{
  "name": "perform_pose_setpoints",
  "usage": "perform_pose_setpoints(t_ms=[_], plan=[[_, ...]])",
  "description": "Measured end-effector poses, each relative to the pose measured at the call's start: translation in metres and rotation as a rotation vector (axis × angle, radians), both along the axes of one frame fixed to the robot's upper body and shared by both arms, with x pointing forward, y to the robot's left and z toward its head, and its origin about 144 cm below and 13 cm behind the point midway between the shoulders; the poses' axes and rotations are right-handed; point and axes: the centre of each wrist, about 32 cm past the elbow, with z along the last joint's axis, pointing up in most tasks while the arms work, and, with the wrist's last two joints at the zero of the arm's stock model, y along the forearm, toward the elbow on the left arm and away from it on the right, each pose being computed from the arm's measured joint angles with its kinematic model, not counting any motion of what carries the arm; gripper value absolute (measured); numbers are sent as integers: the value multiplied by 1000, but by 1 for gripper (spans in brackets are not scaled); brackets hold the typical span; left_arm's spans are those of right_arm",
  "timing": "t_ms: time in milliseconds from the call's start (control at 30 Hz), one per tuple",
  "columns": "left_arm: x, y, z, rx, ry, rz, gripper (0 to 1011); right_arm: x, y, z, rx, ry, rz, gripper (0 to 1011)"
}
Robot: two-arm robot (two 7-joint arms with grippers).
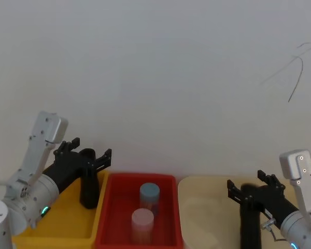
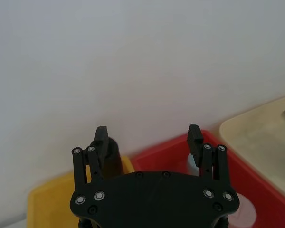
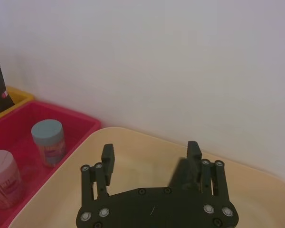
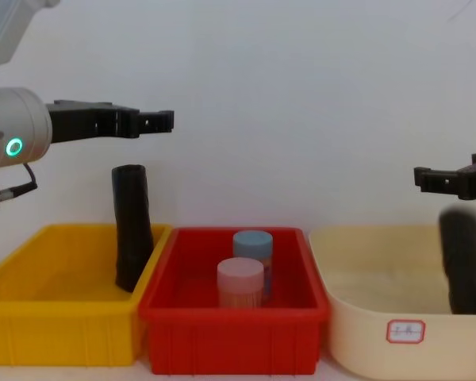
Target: Pick up the garbage bag with the one hand and transfer it to the other hand.
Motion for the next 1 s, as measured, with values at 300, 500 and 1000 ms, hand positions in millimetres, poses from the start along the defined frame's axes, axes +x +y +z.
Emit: perform_pose_setpoints(t_ms=[300, 500, 1000], plan=[[3, -3, -5, 22, 13, 40, 1002, 1, -1, 0, -2, 1, -6, 1001], [4, -4, -7, 31, 19, 56, 1002, 1, 0, 0, -1, 1, -2, 1001], [5, -5, -10, 41, 24, 73, 1002, 4, 13, 0, -3, 45, 150, 1001]])
